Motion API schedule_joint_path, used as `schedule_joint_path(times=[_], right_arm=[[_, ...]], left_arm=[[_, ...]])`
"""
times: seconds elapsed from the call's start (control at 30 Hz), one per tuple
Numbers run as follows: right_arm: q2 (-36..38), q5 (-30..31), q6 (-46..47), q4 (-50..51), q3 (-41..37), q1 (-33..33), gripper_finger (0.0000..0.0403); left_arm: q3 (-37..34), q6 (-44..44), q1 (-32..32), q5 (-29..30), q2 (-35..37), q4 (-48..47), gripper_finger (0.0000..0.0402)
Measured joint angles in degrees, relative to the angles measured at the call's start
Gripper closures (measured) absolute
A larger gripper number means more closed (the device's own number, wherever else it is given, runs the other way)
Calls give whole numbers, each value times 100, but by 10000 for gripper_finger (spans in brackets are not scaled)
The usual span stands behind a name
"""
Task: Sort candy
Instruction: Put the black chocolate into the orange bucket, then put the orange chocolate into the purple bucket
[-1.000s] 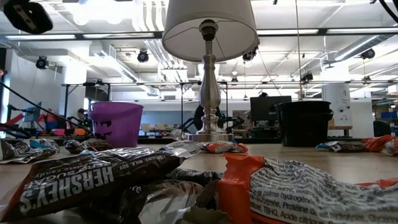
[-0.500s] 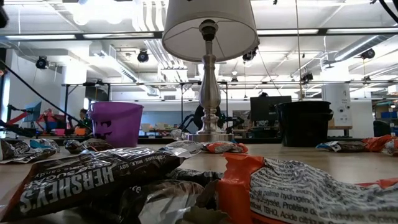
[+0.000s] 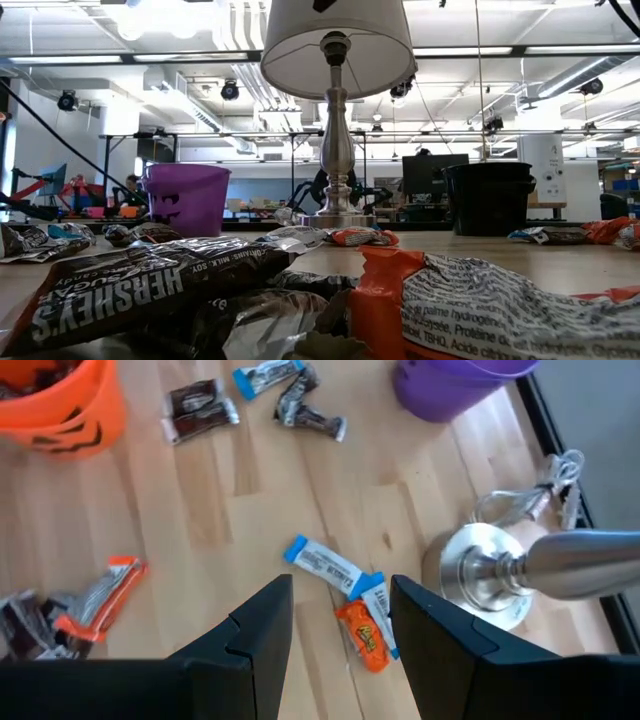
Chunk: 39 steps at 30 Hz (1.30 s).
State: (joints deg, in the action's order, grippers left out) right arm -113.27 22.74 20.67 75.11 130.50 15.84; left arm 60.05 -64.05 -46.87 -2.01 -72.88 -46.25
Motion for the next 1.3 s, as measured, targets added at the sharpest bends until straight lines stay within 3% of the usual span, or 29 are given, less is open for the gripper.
schedule_joint_path(times=[0.4,0.73,1.07,1.3], right_arm=[[2,-411,-123,241,0,0,245],[2,-983,-27,371,-239,2,245],[2,-974,1524,1171,-656,4,245],[47,-953,3357,1484,-1270,17,245]], left_arm=[[111,-6,0,-42,-142,-483,301],[129,773,385,299,355,-1404,290],[221,1150,435,968,1313,-2138,290],[218,1405,435,1351,1691,-2706,290]])
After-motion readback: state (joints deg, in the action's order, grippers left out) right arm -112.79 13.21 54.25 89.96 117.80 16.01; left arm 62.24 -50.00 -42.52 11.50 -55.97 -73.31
